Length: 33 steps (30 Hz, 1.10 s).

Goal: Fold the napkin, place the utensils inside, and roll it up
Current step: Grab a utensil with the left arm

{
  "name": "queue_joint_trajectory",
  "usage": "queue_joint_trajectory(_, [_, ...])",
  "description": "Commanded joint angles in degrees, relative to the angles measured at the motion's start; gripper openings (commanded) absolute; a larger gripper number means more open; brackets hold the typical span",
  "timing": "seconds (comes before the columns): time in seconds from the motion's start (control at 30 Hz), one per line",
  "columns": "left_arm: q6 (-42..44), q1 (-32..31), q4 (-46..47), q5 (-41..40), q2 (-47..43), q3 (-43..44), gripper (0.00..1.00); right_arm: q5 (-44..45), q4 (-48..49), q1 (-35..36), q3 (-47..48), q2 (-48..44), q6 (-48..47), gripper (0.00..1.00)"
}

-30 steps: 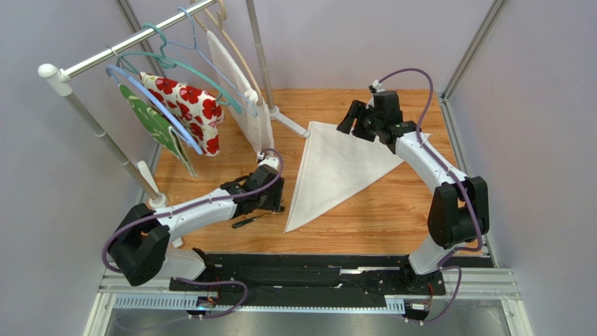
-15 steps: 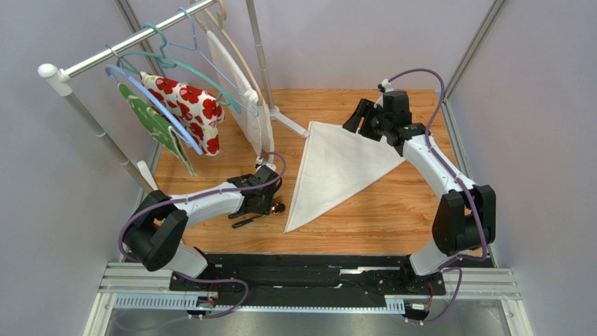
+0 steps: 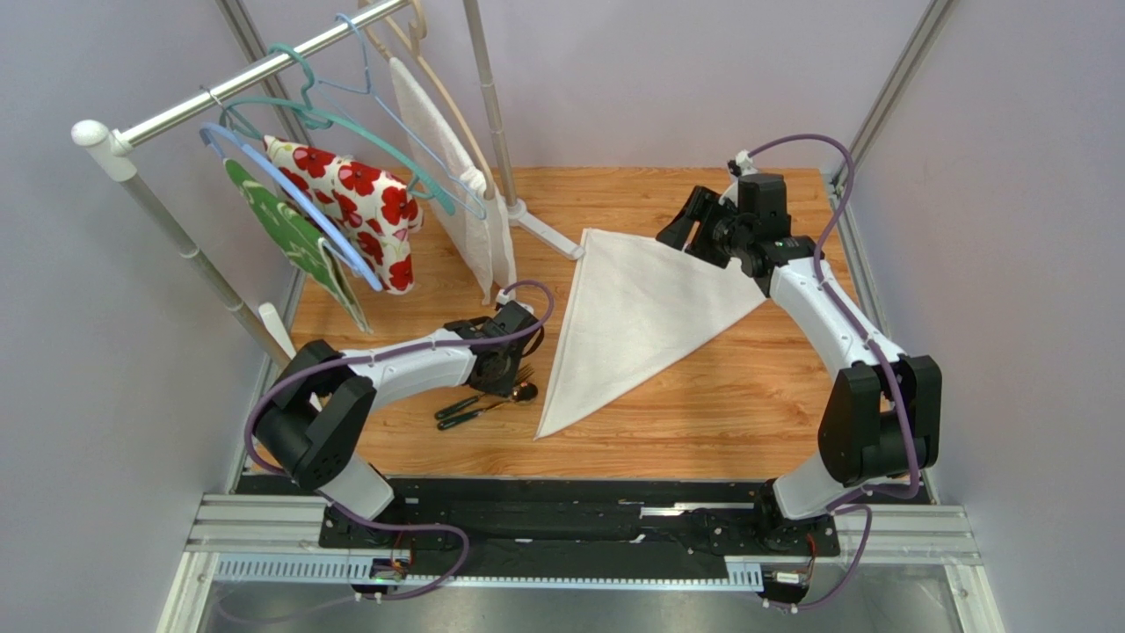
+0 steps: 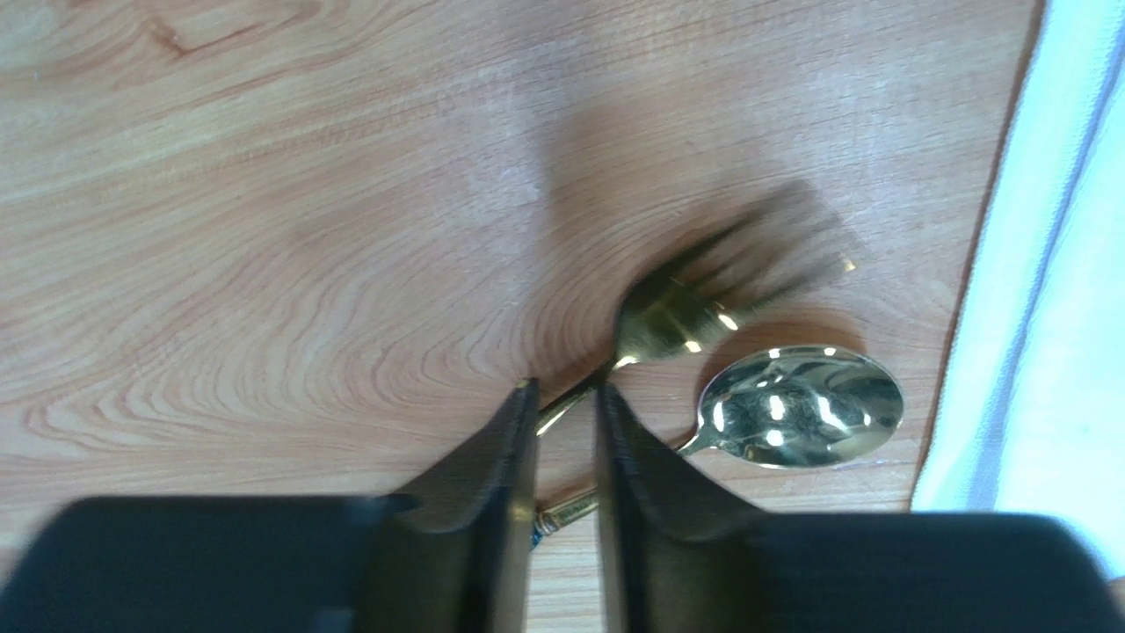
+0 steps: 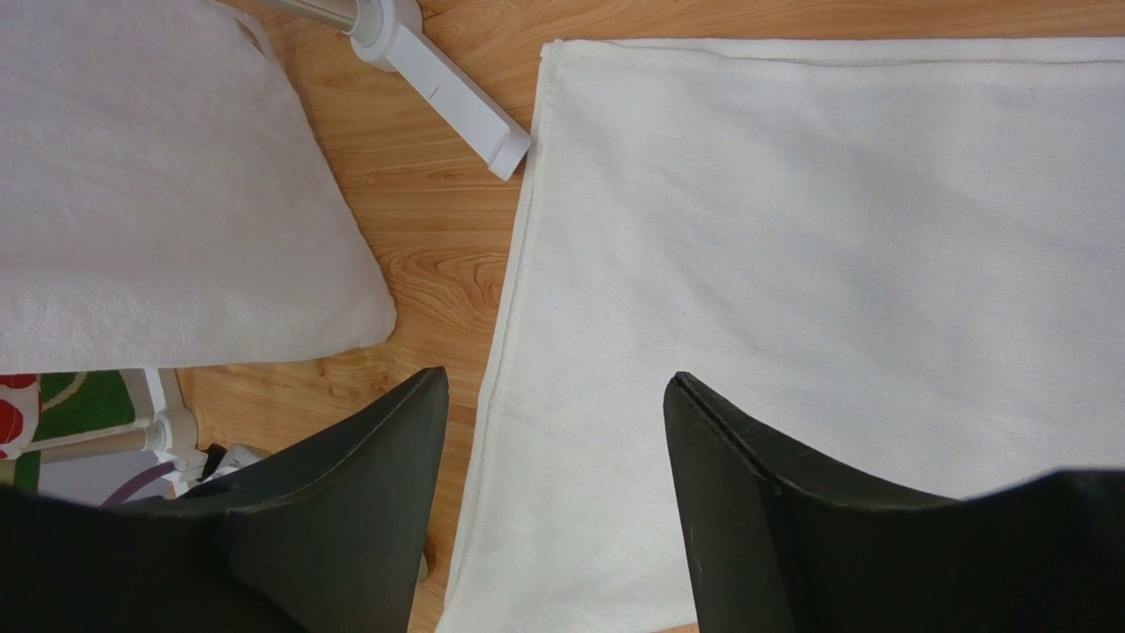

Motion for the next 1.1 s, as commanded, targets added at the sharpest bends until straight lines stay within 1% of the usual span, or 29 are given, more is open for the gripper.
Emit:
queue_joint_trajectory(0.0, [0.14, -0.05, -1.02, -1.15, 3.42, 1.76, 0.19, -1.48, 2.86, -0.51, -0.46, -2.27, 0.85, 0.65])
queue_joint_trajectory(0.03, [0.23, 0.04, -1.28, -1.24, 3.86, 2.46, 0.16, -1.4, 2.94, -0.51, -0.55, -2.44, 0.76, 0.65])
queue_joint_trajectory(0.27, [1.19, 0.04, -1.29, -1.77, 6.42, 4.48, 0.16, -1.83, 2.86, -0.86, -0.64, -2.7, 0.85, 0.65])
queue_joint_trajectory(0.3, [1.37, 0.04, -1.28, -1.86, 6.77, 4.75, 0.14, -1.83, 2.94, -1.03, -0.81, -2.71, 0.85, 0.65])
queue_joint_trajectory(0.4, [1.98, 0.04, -1.64, -3.0, 7.12, 5.45, 0.0, -1.83, 2.86, -1.12, -0.73, -2.53, 0.93, 0.65])
queue_joint_trajectory(0.53, [3.04, 0.04, -2.33, -3.52, 6.6, 6.86, 0.0, -1.83, 2.86, -1.12, -0.73, -2.18, 1.02, 0.65])
queue_joint_trajectory(0.7, [3.74, 0.04, -6.73, -4.76, 2.82, 9.76, 0.0, -1.83, 2.86, -1.65, -0.82, -2.62, 0.93, 0.65])
queue_joint_trajectory(0.83, [4.36, 0.04, -10.16, -3.09, -0.78, 11.16, 0.0, -2.36, 2.33, -2.88, -0.82, -3.49, 0.67, 0.65])
queue_joint_trajectory(0.93, [5.06, -1.02, -11.39, -0.11, -4.38, 11.86, 0.0, -2.45, 1.8, -4.46, -1.17, -4.37, 0.41, 0.65])
queue_joint_trajectory(1.03, [5.5, -3.74, -13.41, 1.22, -5.89, 14.93, 0.0, -3.33, 1.19, -6.83, -1.52, -5.34, 0.23, 0.65])
queue_joint_trajectory(1.07, [5.33, -4.87, -14.11, 1.74, -5.54, 17.47, 0.0, -3.5, 0.84, -7.44, -1.61, -6.21, -0.12, 0.65])
